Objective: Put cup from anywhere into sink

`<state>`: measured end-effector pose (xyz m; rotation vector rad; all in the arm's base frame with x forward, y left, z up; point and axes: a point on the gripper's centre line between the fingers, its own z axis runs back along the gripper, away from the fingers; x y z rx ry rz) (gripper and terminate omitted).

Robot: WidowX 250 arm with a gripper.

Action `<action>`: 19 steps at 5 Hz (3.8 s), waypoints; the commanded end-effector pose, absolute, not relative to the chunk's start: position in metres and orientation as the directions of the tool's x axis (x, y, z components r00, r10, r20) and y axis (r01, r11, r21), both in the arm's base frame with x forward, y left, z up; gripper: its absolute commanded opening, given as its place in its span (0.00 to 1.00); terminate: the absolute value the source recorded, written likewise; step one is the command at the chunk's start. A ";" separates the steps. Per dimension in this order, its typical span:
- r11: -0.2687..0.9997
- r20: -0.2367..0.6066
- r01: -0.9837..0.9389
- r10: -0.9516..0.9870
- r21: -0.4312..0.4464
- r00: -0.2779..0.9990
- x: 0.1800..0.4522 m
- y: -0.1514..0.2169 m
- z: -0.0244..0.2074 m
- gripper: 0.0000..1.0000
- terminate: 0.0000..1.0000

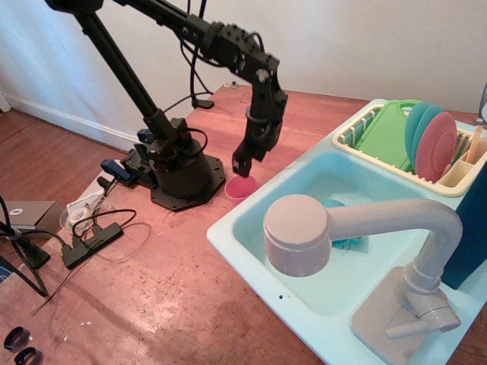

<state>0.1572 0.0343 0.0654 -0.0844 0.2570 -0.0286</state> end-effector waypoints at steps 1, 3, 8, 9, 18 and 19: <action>0.994 -0.238 0.020 -0.045 -0.108 0.970 0.159 0.020 0.041 1.00 0.00; 0.995 -0.254 0.003 -0.029 -0.101 0.967 0.157 0.010 0.033 0.00 0.00; 0.982 -0.218 0.155 -0.128 0.111 0.967 0.217 0.063 0.197 0.00 0.00; 0.974 -0.188 0.192 -0.168 0.121 0.968 0.246 0.065 0.214 0.00 0.00; 0.973 -0.273 0.210 -0.177 0.096 0.946 0.220 0.038 0.234 1.00 0.00; 0.974 -0.258 0.225 -0.209 0.033 0.943 0.211 0.030 0.211 1.00 0.00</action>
